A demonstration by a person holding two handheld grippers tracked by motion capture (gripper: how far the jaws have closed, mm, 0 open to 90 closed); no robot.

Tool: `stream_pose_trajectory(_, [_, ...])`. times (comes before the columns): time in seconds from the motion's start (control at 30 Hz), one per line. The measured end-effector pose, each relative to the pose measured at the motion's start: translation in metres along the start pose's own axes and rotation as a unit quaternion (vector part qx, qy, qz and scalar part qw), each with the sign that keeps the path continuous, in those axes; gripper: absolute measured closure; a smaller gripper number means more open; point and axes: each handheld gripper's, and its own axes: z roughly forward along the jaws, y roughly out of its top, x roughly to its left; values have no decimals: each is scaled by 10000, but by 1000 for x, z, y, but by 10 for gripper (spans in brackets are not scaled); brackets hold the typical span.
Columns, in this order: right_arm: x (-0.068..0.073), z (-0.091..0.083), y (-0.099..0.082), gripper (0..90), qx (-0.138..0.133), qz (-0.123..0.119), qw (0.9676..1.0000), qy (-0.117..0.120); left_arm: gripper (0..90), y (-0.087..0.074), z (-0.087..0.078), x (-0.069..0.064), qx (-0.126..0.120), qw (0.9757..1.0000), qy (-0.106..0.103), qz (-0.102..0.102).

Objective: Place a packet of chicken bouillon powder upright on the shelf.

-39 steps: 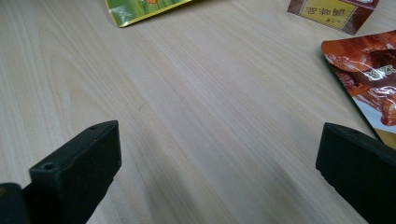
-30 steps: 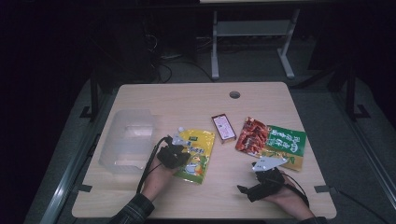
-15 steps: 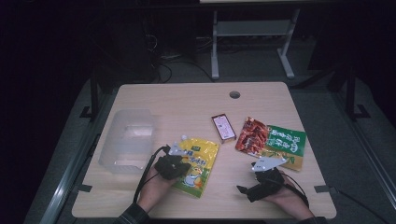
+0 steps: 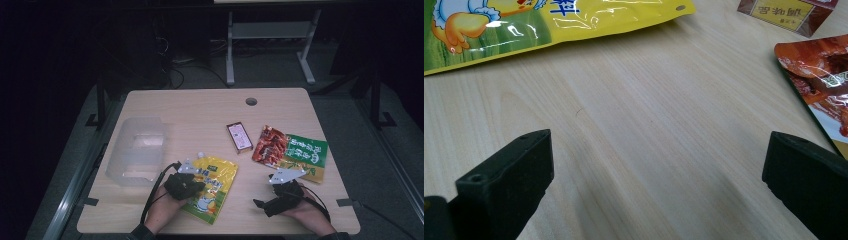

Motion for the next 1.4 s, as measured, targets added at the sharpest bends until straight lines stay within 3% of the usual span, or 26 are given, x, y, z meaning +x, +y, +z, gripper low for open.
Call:
stream_pose_trajectory(0.2, [0,0,0,0,-16,-11,10000,23,897,16,5,13,-73,9993,371,-35])
stream_pose_trajectory(0.47, [-1,-1,0,0,-24,-17,10000,23,898,20,21,18,140,9992,374,40])
stream_pose_trajectory(0.63, [0,0,0,0,-21,-3,10000,38,899,25,27,11,186,9991,307,216])
stream_pose_trajectory(0.97, [0,0,0,0,23,-16,10000,52,900,27,31,5,203,9992,105,322])
stream_pose_trajectory(1.3, [0,0,0,0,27,-26,10000,57,899,28,37,-12,233,9980,-316,504])
stream_pose_trajectory(1.4, [0,0,0,0,7,-3,10000,60,900,28,40,-21,283,9964,-476,636])
